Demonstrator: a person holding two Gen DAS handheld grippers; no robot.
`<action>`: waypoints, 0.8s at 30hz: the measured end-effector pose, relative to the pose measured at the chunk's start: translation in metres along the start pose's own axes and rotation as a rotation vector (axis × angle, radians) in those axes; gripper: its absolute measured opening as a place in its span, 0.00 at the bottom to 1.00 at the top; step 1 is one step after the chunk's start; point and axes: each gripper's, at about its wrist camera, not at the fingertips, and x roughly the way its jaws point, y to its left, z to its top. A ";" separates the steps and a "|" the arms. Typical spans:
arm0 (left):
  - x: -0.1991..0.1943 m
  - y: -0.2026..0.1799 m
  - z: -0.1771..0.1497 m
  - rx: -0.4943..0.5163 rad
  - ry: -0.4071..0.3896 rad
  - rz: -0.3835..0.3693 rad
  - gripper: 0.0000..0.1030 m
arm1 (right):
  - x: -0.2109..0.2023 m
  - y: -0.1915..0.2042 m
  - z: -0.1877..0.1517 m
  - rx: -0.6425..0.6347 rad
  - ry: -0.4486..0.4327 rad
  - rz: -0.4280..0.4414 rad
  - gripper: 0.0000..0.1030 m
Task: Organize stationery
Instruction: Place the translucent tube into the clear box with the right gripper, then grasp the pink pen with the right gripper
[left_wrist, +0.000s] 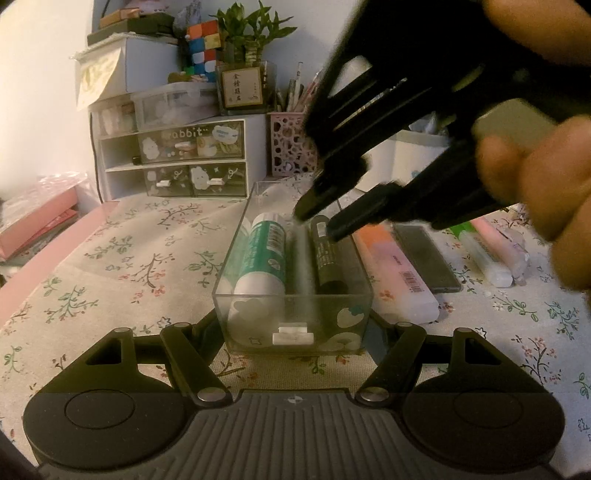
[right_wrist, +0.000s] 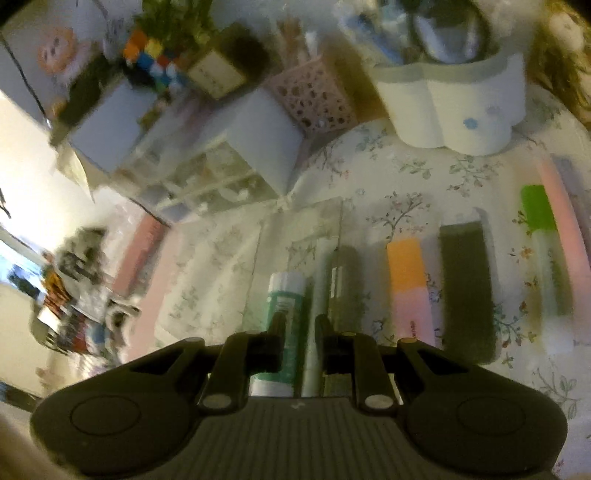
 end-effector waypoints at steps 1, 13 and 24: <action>0.000 0.000 0.000 0.000 0.000 -0.001 0.70 | -0.007 -0.005 0.001 0.013 -0.016 0.020 0.16; 0.000 0.000 0.000 0.000 -0.001 -0.001 0.70 | -0.072 -0.088 0.011 0.129 -0.215 -0.114 0.17; 0.000 0.001 0.000 0.001 -0.001 -0.001 0.70 | -0.079 -0.100 -0.006 0.012 -0.247 -0.173 0.17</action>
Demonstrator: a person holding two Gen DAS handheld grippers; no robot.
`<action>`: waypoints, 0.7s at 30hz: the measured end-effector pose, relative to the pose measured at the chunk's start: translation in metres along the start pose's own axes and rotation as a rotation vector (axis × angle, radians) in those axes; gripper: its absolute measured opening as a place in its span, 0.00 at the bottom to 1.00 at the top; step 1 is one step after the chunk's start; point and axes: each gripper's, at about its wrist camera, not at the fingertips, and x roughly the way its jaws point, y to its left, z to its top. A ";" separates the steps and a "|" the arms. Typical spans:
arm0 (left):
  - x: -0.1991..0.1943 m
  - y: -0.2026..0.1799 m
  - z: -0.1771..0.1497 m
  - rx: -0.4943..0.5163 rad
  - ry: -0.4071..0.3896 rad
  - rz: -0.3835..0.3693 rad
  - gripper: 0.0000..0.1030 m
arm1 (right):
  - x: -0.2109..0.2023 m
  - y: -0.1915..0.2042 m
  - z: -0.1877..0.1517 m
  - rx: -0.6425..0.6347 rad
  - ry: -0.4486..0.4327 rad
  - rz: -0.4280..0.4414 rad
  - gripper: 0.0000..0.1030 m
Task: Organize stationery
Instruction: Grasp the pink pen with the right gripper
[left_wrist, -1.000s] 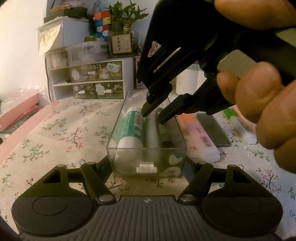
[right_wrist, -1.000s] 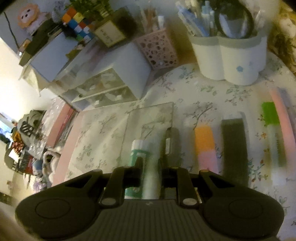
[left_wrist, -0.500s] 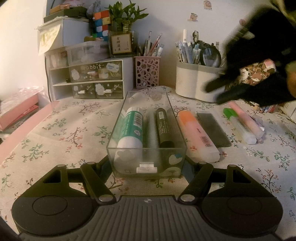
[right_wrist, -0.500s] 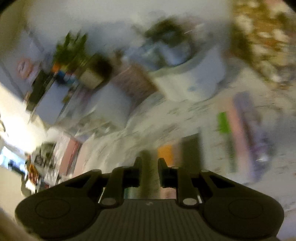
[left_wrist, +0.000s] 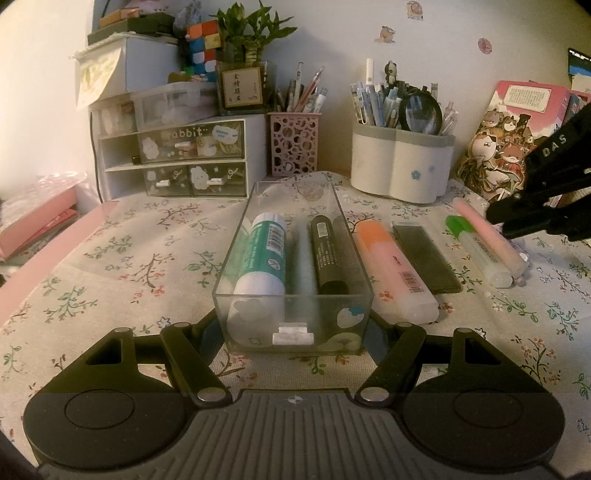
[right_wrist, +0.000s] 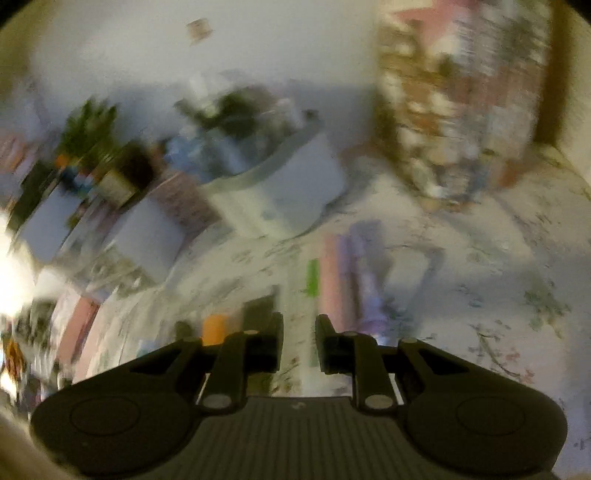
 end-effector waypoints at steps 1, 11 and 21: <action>0.000 0.000 0.000 0.000 0.000 0.000 0.70 | 0.003 0.007 -0.002 -0.039 0.007 0.013 0.17; 0.000 0.000 0.000 0.000 0.000 0.000 0.70 | 0.015 0.021 -0.007 -0.204 -0.011 -0.111 0.17; 0.000 -0.001 0.000 0.000 0.000 0.000 0.70 | 0.042 0.014 0.009 -0.248 0.033 -0.212 0.18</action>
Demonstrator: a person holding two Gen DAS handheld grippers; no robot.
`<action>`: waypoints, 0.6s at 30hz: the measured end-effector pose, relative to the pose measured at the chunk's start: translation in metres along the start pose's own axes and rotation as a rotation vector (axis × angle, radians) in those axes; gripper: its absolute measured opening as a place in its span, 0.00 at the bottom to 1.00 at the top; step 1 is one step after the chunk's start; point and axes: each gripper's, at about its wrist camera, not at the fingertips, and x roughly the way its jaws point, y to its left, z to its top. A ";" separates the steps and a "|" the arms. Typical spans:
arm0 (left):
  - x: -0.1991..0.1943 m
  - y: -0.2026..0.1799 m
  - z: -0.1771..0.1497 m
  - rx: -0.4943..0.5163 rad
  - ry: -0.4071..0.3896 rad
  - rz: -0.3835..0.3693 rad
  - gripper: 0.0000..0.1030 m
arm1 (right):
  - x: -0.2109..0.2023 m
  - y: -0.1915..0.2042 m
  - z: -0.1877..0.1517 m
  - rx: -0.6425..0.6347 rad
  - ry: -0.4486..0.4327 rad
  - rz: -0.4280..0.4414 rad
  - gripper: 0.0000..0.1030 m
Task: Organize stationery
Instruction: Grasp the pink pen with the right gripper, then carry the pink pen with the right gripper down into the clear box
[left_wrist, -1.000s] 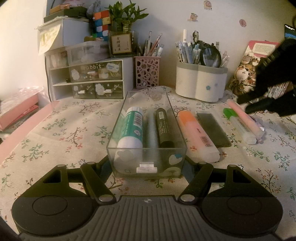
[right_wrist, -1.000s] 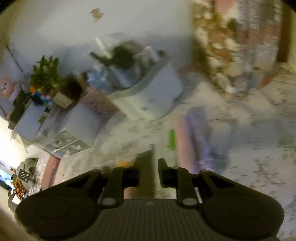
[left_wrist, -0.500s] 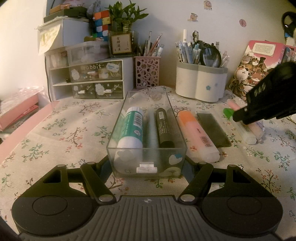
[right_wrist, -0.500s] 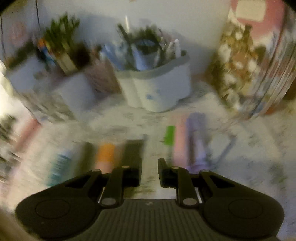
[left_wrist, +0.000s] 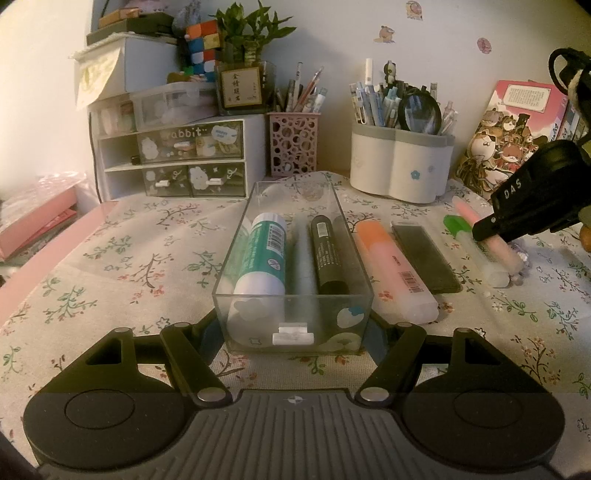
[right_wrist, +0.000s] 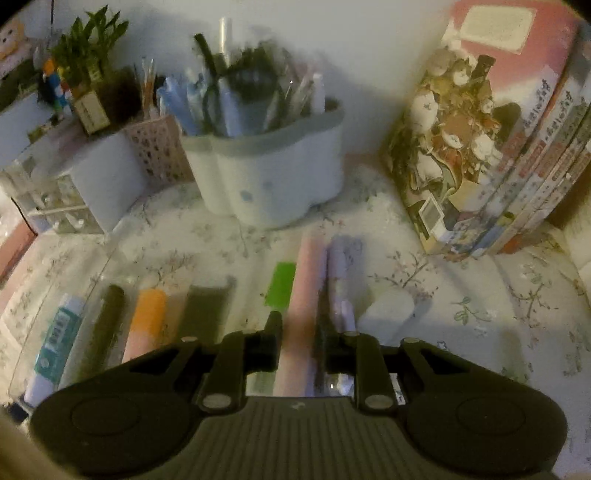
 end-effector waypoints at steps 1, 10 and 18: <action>0.000 0.000 0.000 0.000 0.000 0.000 0.70 | 0.000 -0.005 0.001 0.036 0.006 0.011 0.15; 0.000 0.000 0.000 0.000 0.000 0.000 0.70 | -0.006 -0.036 -0.001 0.248 0.019 0.136 0.15; 0.000 0.000 0.000 0.000 0.000 0.000 0.70 | -0.027 -0.042 -0.005 0.356 -0.028 0.198 0.15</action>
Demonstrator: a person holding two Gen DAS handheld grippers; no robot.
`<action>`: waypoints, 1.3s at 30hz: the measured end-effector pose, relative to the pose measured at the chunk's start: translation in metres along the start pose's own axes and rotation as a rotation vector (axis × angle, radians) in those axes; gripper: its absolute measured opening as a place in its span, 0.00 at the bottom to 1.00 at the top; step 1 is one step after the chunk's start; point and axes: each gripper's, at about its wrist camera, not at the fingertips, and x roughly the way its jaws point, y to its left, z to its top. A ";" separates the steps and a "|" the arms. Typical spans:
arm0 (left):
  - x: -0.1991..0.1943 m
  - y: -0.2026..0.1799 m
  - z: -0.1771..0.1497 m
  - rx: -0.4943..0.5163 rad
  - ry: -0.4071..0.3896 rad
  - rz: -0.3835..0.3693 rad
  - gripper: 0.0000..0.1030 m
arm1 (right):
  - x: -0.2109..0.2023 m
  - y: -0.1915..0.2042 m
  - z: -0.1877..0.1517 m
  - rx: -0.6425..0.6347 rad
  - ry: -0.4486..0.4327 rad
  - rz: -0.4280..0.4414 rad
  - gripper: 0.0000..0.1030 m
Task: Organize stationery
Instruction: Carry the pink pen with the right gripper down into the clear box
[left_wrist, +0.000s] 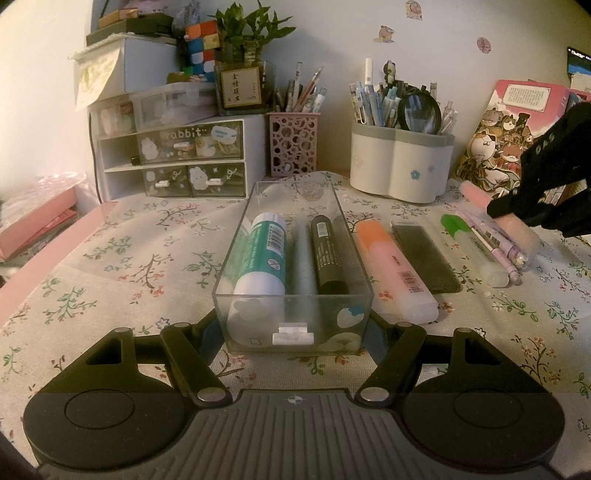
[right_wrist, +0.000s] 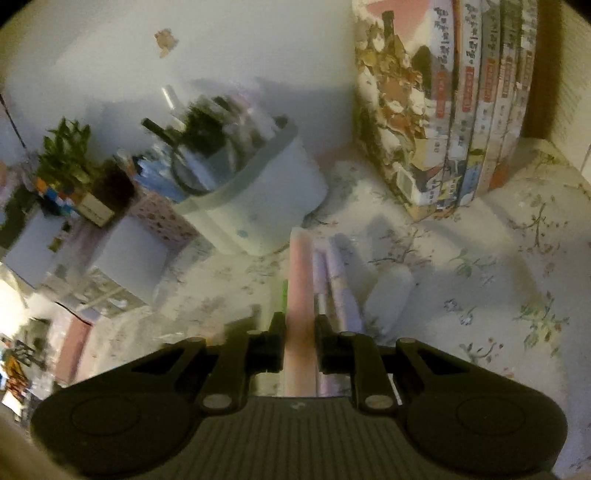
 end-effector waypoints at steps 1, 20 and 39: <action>0.000 0.000 0.000 0.000 0.000 0.000 0.70 | -0.002 0.001 -0.002 0.013 -0.002 0.017 0.15; 0.000 0.000 0.000 0.000 0.000 0.001 0.70 | 0.000 0.055 -0.028 0.062 0.080 0.240 0.15; 0.000 -0.001 0.000 0.004 -0.001 0.001 0.70 | 0.009 0.086 -0.040 0.038 0.118 0.322 0.15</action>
